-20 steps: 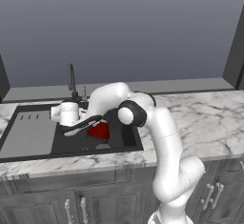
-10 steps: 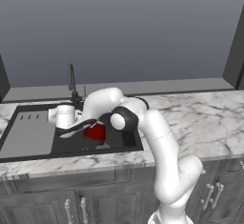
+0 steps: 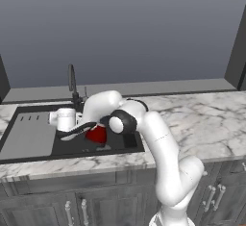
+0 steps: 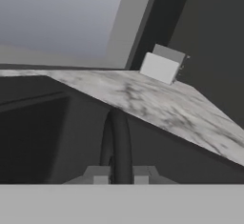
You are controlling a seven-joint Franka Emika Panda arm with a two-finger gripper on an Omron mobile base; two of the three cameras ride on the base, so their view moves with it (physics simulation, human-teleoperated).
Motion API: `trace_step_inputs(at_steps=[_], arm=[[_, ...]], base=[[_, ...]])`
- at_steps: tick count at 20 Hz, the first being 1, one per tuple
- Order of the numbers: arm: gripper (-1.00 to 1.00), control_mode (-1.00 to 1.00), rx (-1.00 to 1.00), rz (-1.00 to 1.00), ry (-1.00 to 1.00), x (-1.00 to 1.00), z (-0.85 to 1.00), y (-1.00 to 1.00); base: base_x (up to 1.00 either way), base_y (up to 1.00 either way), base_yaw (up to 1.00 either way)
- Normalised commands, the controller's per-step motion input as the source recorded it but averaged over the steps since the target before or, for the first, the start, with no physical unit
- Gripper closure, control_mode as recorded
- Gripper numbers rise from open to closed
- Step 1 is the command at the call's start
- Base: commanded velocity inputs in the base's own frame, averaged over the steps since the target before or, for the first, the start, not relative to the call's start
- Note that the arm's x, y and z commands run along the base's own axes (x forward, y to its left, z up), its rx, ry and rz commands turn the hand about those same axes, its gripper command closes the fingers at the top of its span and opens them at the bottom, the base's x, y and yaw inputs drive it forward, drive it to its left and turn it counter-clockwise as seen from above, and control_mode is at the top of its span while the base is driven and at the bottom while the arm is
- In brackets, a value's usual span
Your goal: Open the cabinet, pick the kettle from the cabinet, and place it in the sink.
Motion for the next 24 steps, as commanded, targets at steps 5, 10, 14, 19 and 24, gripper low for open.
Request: trace_step_inputs(at_steps=[5, 10, 14, 19, 24], arm=[[1.00, -1.00, 0.00, 0.04, -0.04, -0.02, -0.08, -0.12], [1.00, -1.00, 0.00, 0.13, -0.14, -0.04, -0.11, -0.18], [1.00, -1.00, 0.00, 0.15, -0.16, 0.00, -0.10, -0.24], [1.00, -1.00, 0.00, 0.10, -0.09, 0.03, -0.06, -0.22], [1.00, -1.00, 0.00, 0.03, 0.00, 0.07, -0.13, -0.13]], base=[[0.00, 0.00, 0.00], [0.00, 0.00, 0.00], [0.00, 0.00, 0.00], [0.00, 0.00, 0.00], [0.00, 0.00, 0.00]])
